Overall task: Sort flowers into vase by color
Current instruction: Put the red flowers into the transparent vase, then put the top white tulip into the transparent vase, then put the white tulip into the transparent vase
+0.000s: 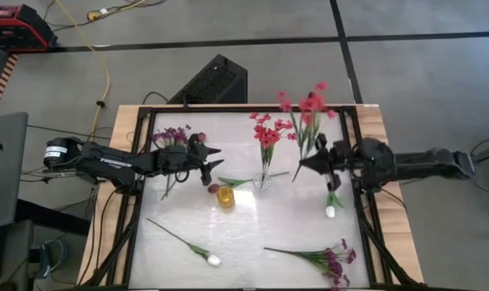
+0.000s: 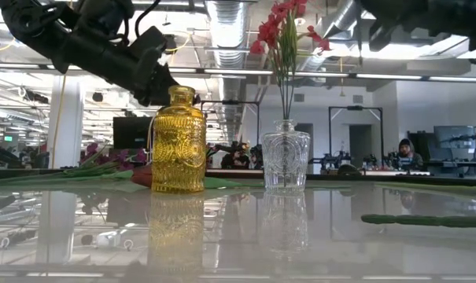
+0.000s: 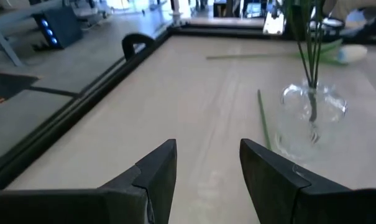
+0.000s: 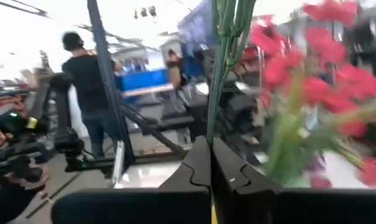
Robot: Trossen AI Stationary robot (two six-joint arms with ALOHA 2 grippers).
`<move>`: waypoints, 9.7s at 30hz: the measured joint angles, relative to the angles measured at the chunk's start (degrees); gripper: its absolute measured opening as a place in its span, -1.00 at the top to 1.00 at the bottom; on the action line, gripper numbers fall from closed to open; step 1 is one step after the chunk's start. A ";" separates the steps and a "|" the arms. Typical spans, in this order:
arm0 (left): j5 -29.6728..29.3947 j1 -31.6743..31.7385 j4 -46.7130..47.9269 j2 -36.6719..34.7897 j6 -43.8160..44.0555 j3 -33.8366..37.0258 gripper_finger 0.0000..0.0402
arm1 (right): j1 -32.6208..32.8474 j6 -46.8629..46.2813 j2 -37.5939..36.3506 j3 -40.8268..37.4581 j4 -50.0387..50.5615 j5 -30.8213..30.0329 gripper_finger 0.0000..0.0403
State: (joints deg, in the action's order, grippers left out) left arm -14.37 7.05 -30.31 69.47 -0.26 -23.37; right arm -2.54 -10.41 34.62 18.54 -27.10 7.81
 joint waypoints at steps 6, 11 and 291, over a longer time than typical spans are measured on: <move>-1.67 0.02 -0.34 0.00 -0.80 0.00 0.17 | 11.21 10.27 10.95 -1.04 -11.16 -8.68 0.91; -2.93 0.07 -1.15 0.00 -0.86 0.00 0.17 | 15.50 16.69 23.30 -0.98 -26.26 -13.69 0.91; 18.02 -46.06 43.06 9.50 37.61 -7.13 0.17 | 27.28 0.74 41.67 28.88 43.81 0.66 -0.10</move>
State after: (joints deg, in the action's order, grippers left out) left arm 3.65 -39.01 12.74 78.98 37.35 -30.50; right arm 24.73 -9.67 76.29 47.42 16.71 8.46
